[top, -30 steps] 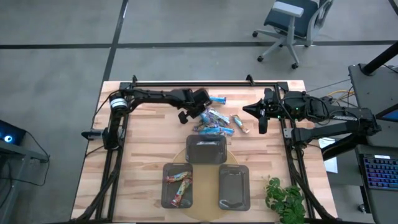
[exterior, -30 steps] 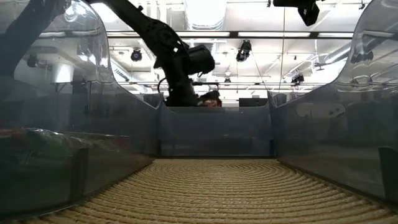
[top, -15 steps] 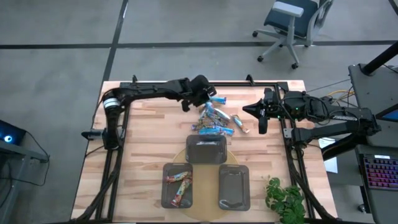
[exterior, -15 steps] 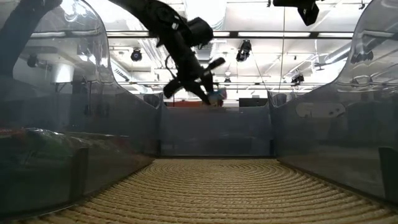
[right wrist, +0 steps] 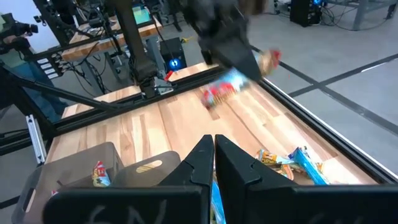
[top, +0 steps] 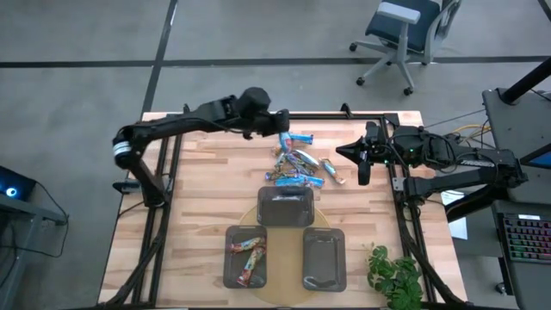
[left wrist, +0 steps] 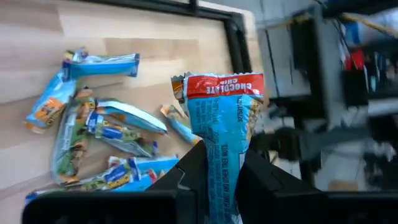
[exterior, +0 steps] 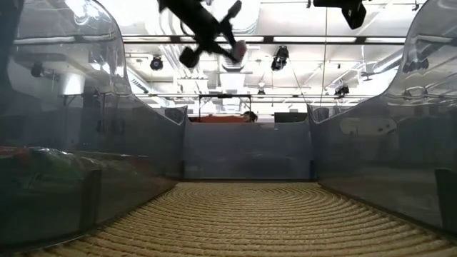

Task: Pick and place Granola Bars by type
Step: Put the top left red granola bar into the bottom left black bin

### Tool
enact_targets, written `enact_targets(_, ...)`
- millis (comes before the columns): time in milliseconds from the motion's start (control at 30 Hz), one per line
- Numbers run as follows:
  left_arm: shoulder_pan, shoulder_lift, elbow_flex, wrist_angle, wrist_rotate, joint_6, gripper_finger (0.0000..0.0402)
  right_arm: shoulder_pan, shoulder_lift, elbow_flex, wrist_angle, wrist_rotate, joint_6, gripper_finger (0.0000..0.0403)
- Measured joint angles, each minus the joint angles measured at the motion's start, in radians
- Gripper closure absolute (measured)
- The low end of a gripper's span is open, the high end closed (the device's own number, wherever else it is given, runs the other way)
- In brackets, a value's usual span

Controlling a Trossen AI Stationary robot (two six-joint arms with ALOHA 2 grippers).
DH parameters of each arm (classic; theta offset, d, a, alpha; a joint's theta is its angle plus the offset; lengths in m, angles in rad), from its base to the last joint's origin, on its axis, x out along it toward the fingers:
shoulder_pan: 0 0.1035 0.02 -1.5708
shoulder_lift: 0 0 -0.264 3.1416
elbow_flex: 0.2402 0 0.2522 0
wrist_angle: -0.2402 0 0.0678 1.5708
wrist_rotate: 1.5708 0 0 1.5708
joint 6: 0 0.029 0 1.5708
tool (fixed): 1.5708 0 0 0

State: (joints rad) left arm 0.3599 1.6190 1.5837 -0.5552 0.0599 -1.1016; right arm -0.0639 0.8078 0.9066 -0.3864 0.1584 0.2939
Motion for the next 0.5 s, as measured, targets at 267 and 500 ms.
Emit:
enact_targets(267, -0.031, -0.143, 0.0, -0.037, 0.036, 0.15, 0.0354, 0.0, 0.0, 0.0, 0.0, -0.001, 0.003, 0.0394)
enact_targets(500, -0.064, -0.237, 0.0, -0.057, 0.036, 0.212, 0.0354, 0.0, 0.0, 0.0, 0.0, -0.001, 0.015, 0.0394)
